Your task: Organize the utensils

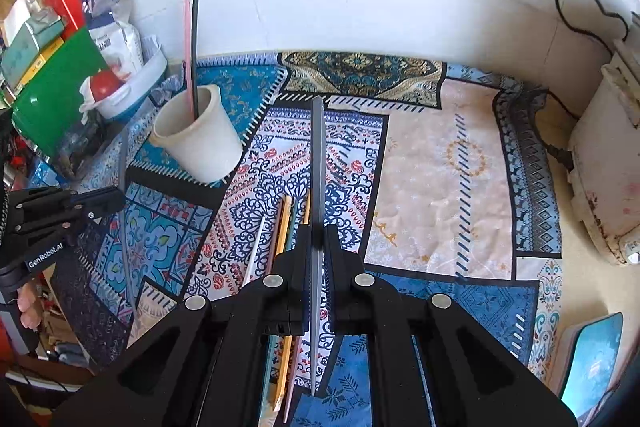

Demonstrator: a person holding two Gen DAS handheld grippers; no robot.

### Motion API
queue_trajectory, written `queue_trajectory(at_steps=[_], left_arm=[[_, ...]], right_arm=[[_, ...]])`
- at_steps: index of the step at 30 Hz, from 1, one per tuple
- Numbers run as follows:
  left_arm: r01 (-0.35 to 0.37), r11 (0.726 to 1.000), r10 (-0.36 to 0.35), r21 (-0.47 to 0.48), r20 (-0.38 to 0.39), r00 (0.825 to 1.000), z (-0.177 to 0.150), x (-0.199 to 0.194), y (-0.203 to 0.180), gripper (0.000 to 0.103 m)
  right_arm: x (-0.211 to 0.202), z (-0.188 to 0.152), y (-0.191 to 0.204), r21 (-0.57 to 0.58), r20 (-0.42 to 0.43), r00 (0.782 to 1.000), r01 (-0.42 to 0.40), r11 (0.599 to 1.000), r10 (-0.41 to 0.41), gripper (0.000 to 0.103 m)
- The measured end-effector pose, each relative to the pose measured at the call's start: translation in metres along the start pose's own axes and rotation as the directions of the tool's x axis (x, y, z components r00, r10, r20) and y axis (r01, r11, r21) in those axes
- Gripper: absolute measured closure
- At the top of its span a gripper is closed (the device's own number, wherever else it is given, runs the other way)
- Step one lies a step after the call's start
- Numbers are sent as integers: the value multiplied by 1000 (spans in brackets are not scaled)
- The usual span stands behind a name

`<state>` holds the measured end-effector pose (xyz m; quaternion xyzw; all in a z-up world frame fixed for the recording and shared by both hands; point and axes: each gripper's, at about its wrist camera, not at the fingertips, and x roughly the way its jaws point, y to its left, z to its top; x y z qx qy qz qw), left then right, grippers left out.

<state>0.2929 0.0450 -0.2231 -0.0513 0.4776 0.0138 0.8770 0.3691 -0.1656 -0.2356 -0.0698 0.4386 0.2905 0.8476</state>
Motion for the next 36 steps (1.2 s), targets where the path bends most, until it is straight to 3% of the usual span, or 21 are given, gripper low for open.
queue_trajectory(at_steps=[9, 14, 18, 21, 25, 36], left_arm=[[9, 1000, -6, -29, 93, 996, 9, -36, 7, 99], [12, 999, -8, -35, 120, 993, 9, -48, 9, 99], [18, 999, -11, -48, 137, 991, 9, -54, 11, 99], [22, 998, -12, -61, 146, 989, 9, -58, 14, 99], [15, 997, -3, -76, 153, 988, 11, -60, 18, 99], [6, 990, 13, -138, 130, 991, 13, -50, 35, 99]], right_arm=[[-28, 4, 11, -22, 63, 998, 5, 1000, -4, 102], [-23, 4, 12, -33, 42, 999, -1, 999, 2, 102], [0, 1, 8, -22, -44, 999, -8, 1000, 7, 99], [30, -3, 8, -28, -129, 992, 2, 1000, -5, 92], [64, -6, 18, -55, -219, 975, -42, 998, 29, 92], [124, 4, 21, -79, -334, 942, -68, 995, 38, 92]])
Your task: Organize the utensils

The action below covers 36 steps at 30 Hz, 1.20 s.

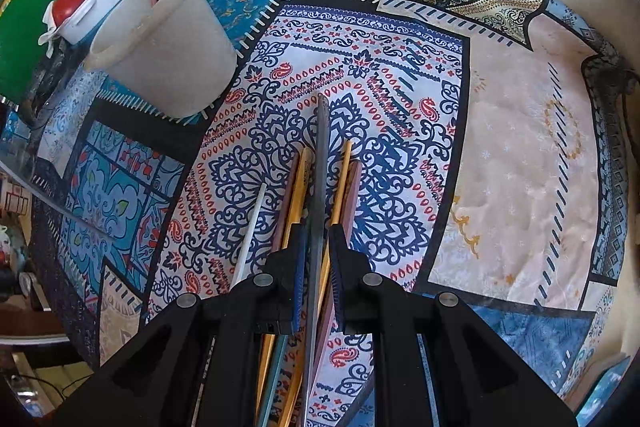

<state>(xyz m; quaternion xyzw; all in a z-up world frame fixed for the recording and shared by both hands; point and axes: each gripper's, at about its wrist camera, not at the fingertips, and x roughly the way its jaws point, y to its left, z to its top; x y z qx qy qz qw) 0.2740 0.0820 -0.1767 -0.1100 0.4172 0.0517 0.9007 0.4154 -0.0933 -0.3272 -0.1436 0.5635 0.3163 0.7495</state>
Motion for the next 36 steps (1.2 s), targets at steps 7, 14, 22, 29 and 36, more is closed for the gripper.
queue_trajectory(at_steps=[7, 14, 22, 29, 36], left_arm=[[-9, 999, 9, -31, -10, 1000, 2, 6, 8, 99], [-9, 999, 9, -34, 6, 1000, 8, 4, 9, 99], [0, 1000, 1, -31, 31, 1000, 13, -6, 10, 99], [10, 1000, -8, -26, 71, 997, 21, -18, 9, 99], [21, 1000, -19, -16, 114, 993, 30, -31, 4, 99]], right_arm=[[4, 8, 6, -43, 6, 1000, 1, 999, -1, 92], [4, 14, 11, -46, 19, 1000, 6, 999, -5, 97], [-34, 14, 5, -1, 124, 992, -40, 999, 39, 97], [-90, 10, 2, 1, 274, 960, -65, 998, 62, 97], [-116, 19, 19, -27, 377, 924, -53, 998, 60, 98]])
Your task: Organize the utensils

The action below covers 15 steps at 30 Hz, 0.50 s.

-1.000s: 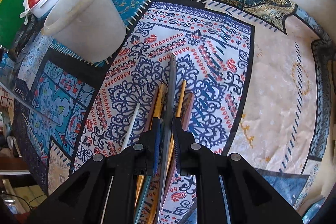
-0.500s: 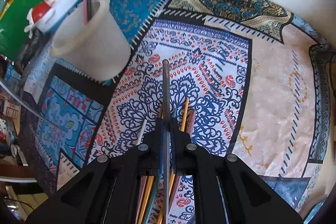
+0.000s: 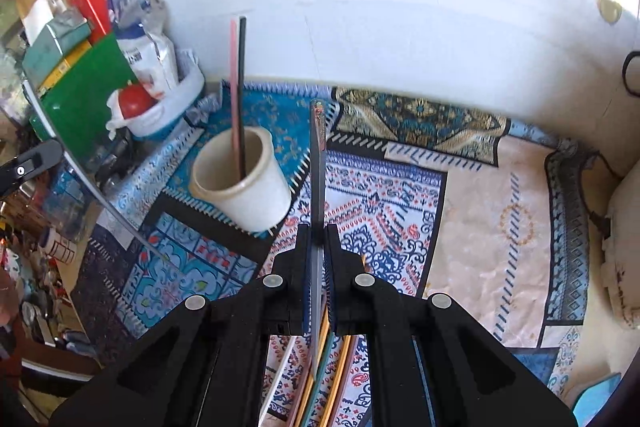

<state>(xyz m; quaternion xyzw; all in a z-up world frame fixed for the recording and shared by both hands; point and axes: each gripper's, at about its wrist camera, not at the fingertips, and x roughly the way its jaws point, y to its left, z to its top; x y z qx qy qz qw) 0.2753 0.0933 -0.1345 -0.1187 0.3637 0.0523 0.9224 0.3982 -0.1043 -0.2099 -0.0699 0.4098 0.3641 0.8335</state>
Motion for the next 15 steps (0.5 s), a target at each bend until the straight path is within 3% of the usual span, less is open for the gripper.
queue_trajectory(at_steps=[15], left_arm=[[5, 1000, -6, 15, 105, 994, 38, -19, -5, 99]], right_arm=[[-51, 53, 29, -98, 190, 982, -7, 995, 25, 102]])
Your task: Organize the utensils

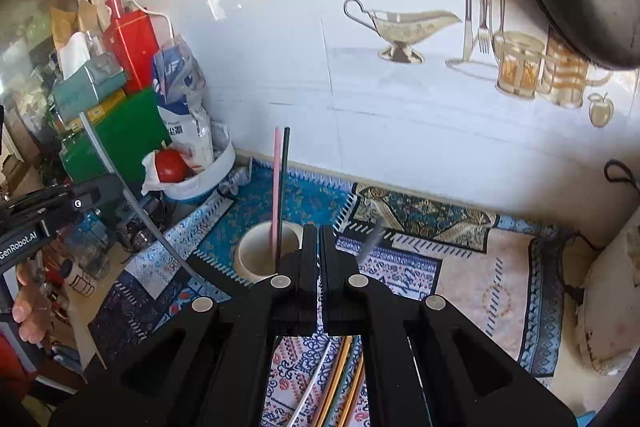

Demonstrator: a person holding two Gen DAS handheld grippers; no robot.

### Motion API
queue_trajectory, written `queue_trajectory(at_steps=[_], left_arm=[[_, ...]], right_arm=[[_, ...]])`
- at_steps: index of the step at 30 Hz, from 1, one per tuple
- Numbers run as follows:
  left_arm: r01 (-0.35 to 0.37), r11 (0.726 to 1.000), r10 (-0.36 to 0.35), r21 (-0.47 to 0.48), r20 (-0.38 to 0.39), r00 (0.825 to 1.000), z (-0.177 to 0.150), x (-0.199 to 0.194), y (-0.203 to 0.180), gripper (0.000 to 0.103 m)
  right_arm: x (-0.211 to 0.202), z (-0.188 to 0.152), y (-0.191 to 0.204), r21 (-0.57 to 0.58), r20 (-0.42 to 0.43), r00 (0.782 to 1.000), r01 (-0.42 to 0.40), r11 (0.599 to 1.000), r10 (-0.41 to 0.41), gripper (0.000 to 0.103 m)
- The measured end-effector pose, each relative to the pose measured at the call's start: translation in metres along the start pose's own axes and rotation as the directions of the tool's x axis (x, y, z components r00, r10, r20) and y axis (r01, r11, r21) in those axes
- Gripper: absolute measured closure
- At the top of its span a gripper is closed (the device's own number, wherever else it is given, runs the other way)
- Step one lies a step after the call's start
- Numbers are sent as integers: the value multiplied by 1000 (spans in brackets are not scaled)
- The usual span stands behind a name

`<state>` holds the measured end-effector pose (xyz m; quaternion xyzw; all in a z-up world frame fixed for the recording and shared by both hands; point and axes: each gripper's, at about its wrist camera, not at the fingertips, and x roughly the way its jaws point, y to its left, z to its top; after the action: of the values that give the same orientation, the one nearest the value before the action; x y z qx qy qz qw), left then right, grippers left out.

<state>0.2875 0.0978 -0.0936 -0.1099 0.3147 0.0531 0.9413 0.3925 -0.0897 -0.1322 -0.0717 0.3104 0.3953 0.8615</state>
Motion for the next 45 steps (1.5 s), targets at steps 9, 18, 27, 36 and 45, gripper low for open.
queue_trajectory(at_steps=[9, 18, 27, 36, 45], left_arm=[[-5, 1000, 6, -22, 31, 999, 15, -3, 5, 99], [-38, 999, 38, -31, 9, 999, 18, 16, 8, 99], [-63, 996, 62, -71, -22, 998, 21, 40, 15, 99], [-78, 993, 76, -87, -26, 997, 21, 41, 23, 99], [-43, 997, 41, -70, -18, 999, 28, 42, 14, 99]], right_arm=[[59, -18, -31, 1, -175, 984, 27, 1000, -27, 81], [157, -74, -90, -146, -482, 864, 87, 985, -148, 54], [202, -55, -171, 317, -457, 889, 193, 929, -29, 54], [222, -62, -158, 176, -485, 857, 294, 939, -177, 60], [192, -85, -154, 110, -496, 859, 210, 971, -130, 94]])
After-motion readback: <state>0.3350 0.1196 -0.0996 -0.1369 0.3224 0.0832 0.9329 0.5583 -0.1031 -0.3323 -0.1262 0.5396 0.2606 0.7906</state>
